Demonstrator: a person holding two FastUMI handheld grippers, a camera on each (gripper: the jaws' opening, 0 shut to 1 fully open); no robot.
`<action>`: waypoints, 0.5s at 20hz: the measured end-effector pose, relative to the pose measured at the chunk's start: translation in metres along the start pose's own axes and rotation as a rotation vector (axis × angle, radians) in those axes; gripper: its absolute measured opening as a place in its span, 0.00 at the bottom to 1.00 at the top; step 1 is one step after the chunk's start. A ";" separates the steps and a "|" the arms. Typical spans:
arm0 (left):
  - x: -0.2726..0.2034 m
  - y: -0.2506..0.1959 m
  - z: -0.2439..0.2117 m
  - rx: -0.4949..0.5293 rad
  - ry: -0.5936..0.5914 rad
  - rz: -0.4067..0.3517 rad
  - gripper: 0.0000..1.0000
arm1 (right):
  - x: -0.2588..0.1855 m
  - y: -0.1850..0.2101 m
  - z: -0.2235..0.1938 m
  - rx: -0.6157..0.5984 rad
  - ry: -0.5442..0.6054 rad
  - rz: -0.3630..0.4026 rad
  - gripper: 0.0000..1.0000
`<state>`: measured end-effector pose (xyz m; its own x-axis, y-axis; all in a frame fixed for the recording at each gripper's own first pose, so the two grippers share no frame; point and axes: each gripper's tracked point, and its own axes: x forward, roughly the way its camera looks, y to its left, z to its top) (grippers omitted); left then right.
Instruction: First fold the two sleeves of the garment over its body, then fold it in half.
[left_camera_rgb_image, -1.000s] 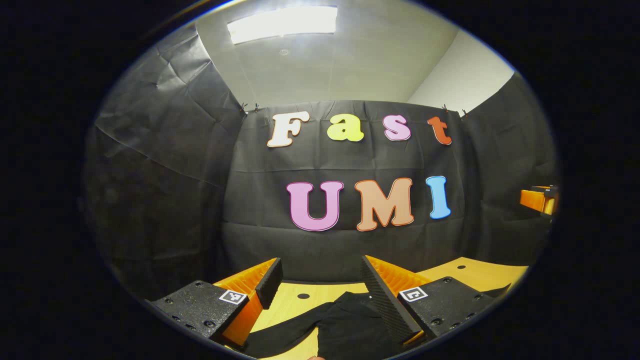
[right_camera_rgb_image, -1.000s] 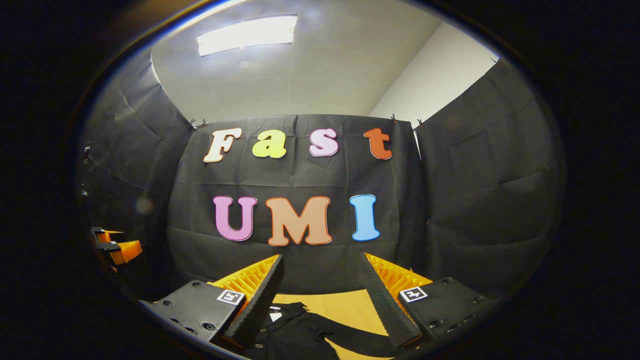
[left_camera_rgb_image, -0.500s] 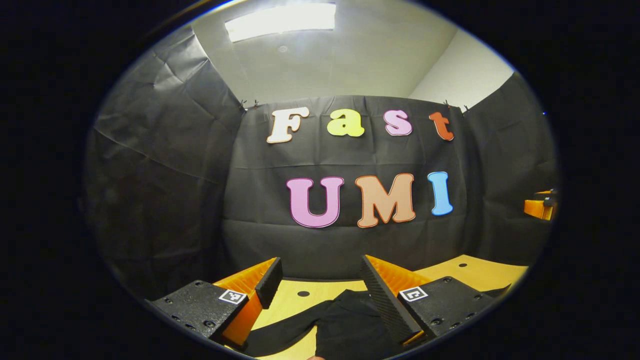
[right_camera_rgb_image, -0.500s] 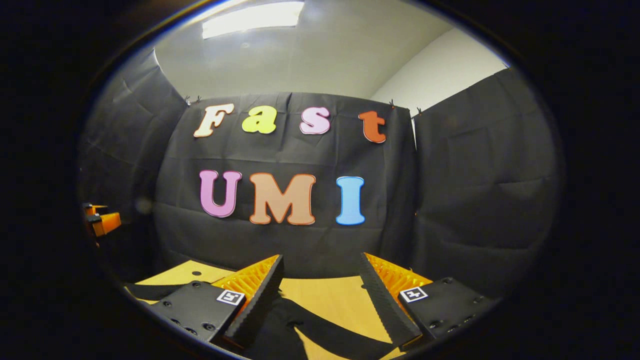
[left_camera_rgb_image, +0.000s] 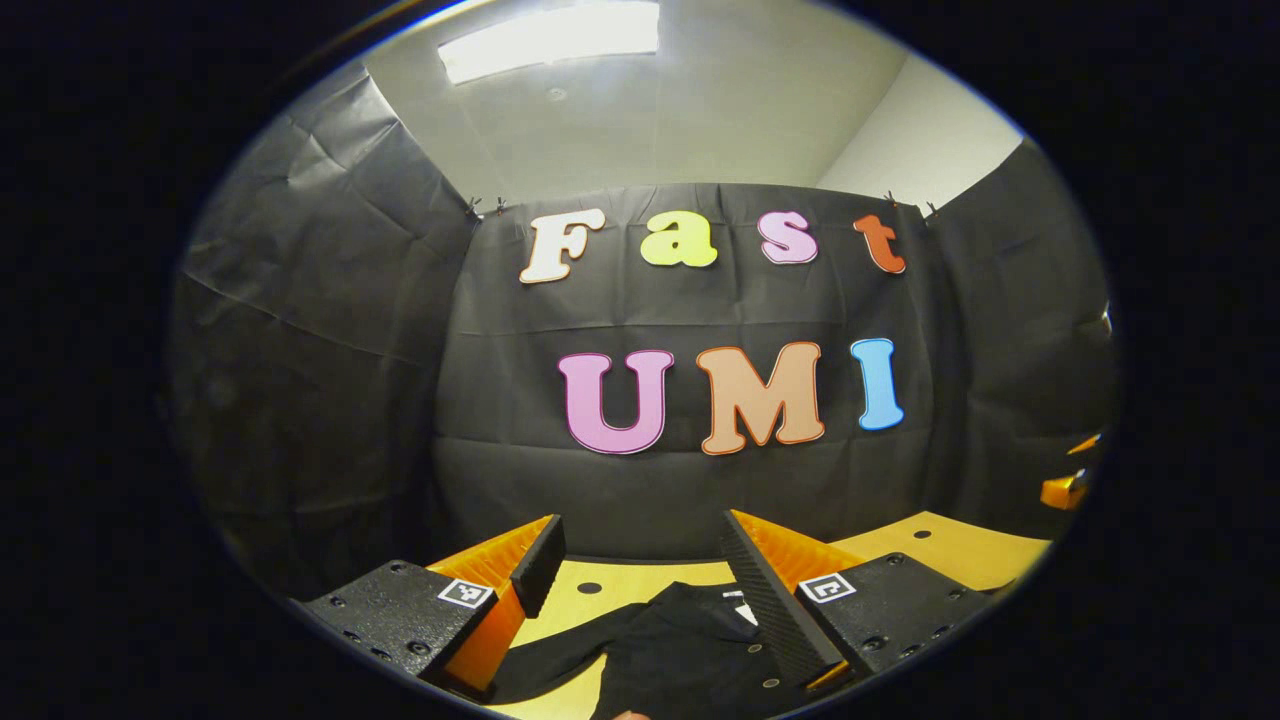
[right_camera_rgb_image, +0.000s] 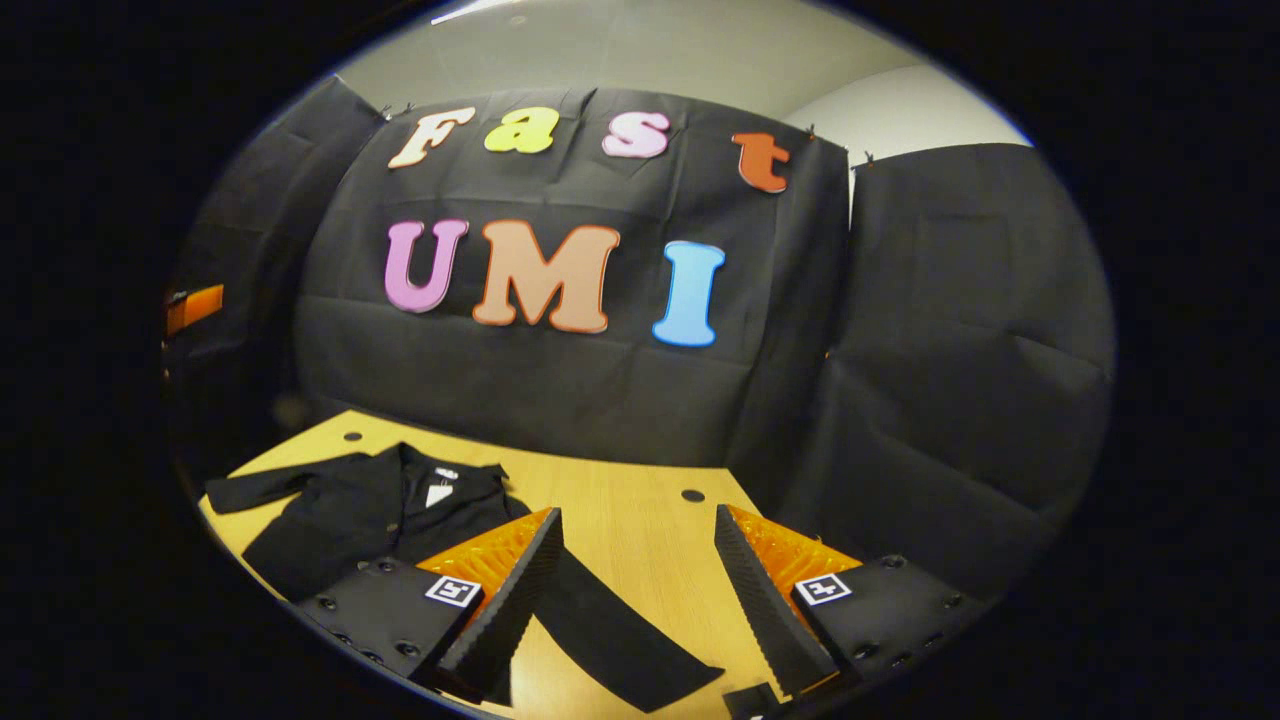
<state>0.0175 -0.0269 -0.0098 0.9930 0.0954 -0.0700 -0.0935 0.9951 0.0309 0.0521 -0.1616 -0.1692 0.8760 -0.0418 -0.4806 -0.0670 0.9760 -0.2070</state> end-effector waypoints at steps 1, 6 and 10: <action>0.001 -0.003 -0.001 0.001 0.003 0.001 0.95 | 0.006 -0.002 -0.015 -0.020 0.044 0.021 0.98; 0.009 -0.025 -0.006 0.015 0.021 0.020 0.94 | 0.030 -0.013 -0.071 -0.133 0.209 0.106 0.98; 0.013 -0.042 -0.008 0.035 0.032 0.033 0.99 | 0.053 -0.019 -0.125 -0.147 0.371 0.175 0.98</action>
<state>0.0336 -0.0669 -0.0199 0.9865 0.1294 -0.1005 -0.1229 0.9901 0.0684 0.0395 -0.2086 -0.2975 0.6158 0.0218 -0.7876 -0.2901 0.9356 -0.2010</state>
